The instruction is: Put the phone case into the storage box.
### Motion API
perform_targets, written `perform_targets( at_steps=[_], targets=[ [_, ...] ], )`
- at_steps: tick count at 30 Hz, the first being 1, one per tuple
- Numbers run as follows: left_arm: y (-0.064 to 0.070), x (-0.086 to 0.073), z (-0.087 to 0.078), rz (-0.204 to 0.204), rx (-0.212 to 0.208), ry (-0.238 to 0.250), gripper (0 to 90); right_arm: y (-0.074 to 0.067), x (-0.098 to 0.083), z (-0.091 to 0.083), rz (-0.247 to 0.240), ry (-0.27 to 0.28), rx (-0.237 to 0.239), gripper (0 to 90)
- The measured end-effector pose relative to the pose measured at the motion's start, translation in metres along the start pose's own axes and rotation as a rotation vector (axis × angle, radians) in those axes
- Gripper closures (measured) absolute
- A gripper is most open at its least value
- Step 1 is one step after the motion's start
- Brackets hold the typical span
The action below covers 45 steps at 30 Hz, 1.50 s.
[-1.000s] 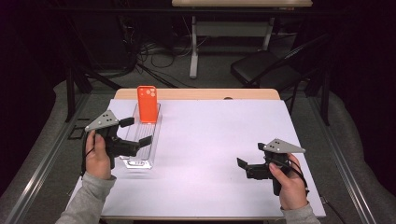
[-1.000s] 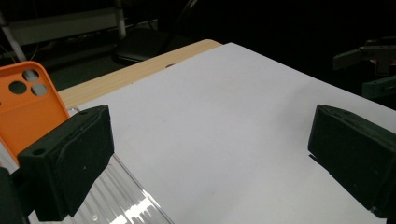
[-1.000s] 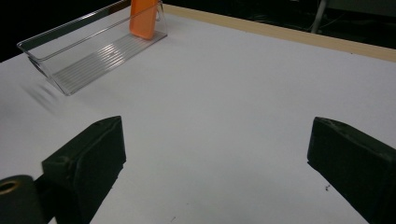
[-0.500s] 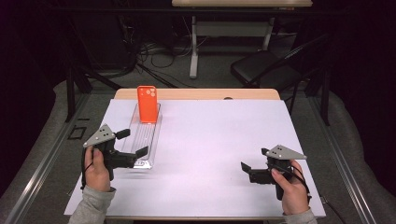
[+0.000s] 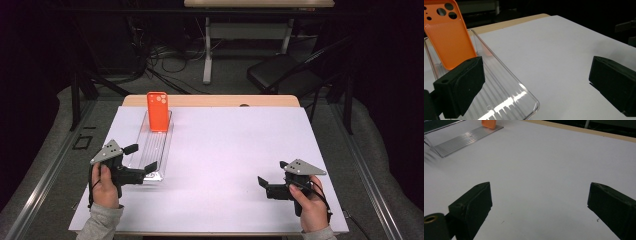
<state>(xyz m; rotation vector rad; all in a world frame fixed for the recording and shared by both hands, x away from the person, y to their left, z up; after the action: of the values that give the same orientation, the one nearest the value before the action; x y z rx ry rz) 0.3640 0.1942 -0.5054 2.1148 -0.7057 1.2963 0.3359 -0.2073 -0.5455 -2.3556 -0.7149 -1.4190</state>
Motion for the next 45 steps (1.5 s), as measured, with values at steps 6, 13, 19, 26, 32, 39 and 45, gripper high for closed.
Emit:
perform_targets(
  at_steps=[6, 13, 19, 26, 32, 39, 45],
  targets=[
    [-0.006, -0.010, 0.001, -0.011, 0.010, -0.005, 0.7, -0.001, -0.006, 0.003, 0.012, -0.016, 0.009, 4.4],
    [-0.005, -0.014, 0.005, -0.006, 0.000, 0.001, 0.7, -0.003, -0.010, 0.004, 0.044, -0.022, 0.023, 4.3],
    [-0.004, -0.015, 0.007, 0.002, -0.007, 0.001, 0.7, -0.001, -0.011, 0.006, 0.035, 0.007, 0.009, 3.6],
    [-0.003, -0.017, 0.009, -0.002, -0.014, 0.001, 0.7, -0.002, -0.015, 0.009, 0.038, 0.023, 0.006, 2.3],
    [-0.004, -0.019, 0.011, -0.004, -0.016, -0.003, 0.7, -0.004, -0.021, 0.013, 0.048, 0.002, 0.014, 2.2],
    [-0.005, -0.019, 0.011, -0.009, -0.013, -0.002, 0.8, -0.005, -0.022, 0.014, 0.043, -0.007, 0.023, 2.2],
    [-0.007, -0.019, 0.010, -0.013, -0.010, -0.001, 0.8, -0.005, -0.023, 0.014, 0.044, -0.012, 0.024, 2.2]
  ],
)
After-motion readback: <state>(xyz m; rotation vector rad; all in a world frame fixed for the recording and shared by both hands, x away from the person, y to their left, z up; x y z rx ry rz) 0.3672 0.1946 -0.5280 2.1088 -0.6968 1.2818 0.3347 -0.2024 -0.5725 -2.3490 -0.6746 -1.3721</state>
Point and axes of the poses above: each handheld gripper's, and its own axes: z roughly forward along the jaws, x roughly out of its top, y roughly to its right, the point moved 8 cm from there along z, roughly forward along the jaws, and after that the axes turned 3 degrees about -z, right-handed, at the moved point
